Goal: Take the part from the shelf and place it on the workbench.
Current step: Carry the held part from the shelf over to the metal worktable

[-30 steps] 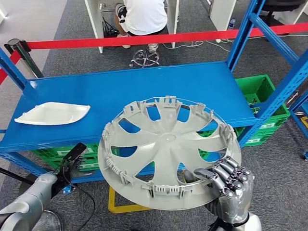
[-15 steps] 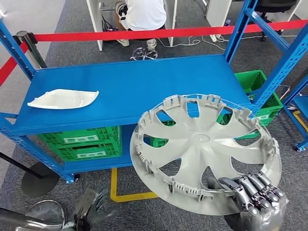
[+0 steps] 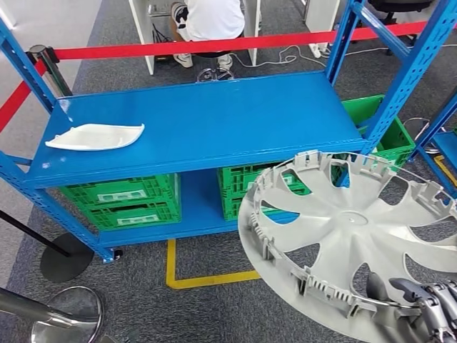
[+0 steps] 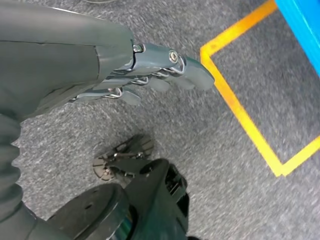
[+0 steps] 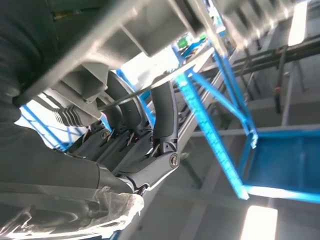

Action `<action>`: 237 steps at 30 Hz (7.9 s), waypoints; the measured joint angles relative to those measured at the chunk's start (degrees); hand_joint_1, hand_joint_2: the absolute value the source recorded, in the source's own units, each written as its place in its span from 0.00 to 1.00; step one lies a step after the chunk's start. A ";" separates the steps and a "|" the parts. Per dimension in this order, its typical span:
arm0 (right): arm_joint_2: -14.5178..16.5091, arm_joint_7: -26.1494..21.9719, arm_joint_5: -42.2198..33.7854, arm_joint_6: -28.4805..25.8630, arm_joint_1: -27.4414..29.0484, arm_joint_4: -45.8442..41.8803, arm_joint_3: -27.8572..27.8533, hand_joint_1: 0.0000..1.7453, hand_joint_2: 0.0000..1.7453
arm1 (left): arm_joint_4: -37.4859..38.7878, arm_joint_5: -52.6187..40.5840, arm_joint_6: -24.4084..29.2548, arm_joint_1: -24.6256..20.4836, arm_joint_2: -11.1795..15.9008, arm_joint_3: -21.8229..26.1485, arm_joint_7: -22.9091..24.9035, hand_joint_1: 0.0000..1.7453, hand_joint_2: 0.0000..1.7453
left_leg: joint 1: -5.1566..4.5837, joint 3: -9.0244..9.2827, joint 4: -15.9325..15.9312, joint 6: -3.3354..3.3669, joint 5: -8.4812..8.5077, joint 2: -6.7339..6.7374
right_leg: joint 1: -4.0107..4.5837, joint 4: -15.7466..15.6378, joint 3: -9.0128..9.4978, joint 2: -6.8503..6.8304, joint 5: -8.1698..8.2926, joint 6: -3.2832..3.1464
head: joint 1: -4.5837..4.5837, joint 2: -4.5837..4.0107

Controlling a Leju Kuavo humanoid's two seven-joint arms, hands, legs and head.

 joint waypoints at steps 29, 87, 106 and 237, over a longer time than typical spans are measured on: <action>0.57 2.38 1.86 0.01 2.82 -2.56 -0.43 1.00 1.00 | 0.03 -0.44 -0.23 -0.38 0.70 -4.96 -0.02 0.00 1.00 | -0.43 0.87 -2.08 0.68 1.60 -0.25 | 0.30 -1.70 2.12 0.00 -0.18 0.99 | -0.15 0.00; 0.66 -2.20 -2.78 0.03 -0.73 -0.25 0.28 1.00 1.00 | 2.78 1.82 8.73 -15.25 -12.78 -6.26 7.59 0.00 1.00 | -1.42 0.20 -2.66 2.64 2.38 2.13 | -0.01 2.41 0.09 -1.70 1.90 2.46 | -0.01 0.00; 0.81 -0.95 -1.57 0.01 -0.59 -0.37 0.37 1.00 1.00 | 2.64 -0.15 10.27 -15.87 -14.04 -6.21 7.63 0.00 1.00 | -0.69 6.93 -2.88 1.66 -3.97 -2.20 | 0.35 -1.14 -7.66 2.64 9.25 0.55 | -0.23 0.00; 1.12 14.32 9.69 0.02 -1.29 -2.13 4.97 1.00 1.00 | 0.44 -5.08 11.38 -15.66 -14.80 -3.85 14.67 0.00 1.00 | -0.75 1.67 -1.02 2.73 -0.59 -0.44 | -0.58 11.20 -11.14 0.63 0.37 1.85 | 0.86 0.00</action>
